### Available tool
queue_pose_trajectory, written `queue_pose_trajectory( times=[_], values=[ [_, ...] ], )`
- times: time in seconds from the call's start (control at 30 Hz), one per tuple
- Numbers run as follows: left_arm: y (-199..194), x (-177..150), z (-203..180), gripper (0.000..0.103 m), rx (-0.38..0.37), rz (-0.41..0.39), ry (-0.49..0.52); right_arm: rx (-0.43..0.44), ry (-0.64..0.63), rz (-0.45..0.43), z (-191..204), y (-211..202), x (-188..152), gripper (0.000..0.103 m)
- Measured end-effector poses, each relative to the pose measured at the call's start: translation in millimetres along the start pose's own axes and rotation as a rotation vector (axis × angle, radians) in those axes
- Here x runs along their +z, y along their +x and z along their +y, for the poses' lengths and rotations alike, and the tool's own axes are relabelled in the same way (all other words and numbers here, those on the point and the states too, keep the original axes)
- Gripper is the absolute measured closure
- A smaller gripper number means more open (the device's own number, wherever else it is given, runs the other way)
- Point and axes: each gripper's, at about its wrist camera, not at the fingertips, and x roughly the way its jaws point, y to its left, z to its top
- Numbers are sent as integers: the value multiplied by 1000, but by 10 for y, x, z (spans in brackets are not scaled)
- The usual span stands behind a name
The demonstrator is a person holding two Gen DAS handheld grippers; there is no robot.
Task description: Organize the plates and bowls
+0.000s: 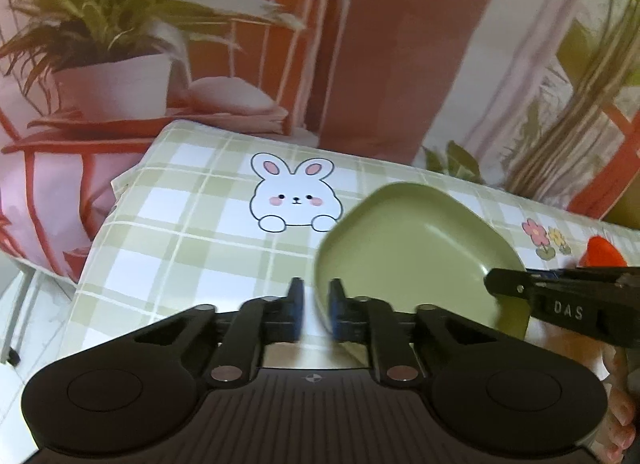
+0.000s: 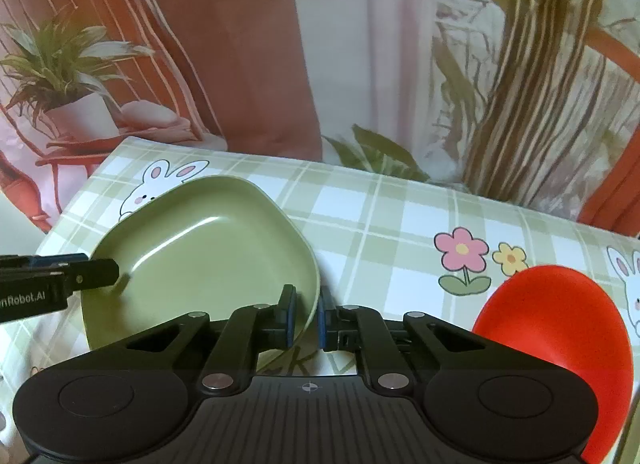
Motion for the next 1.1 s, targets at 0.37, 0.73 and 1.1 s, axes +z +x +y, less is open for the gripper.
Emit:
queue_pose_trajectory(
  times=[0.37,0.73,1.1],
  values=[
    [-311,-81,-60,94,10,28,14,19,88,14,8,-208,-59,97],
    [-1063,-261,-199,94,-11,-37,10,60,107,-40,28,-834,-236,98],
    [-1717,-623,-481,94,11,-117,13,107,117,-110,15,-1565,-653,98]
  ],
)
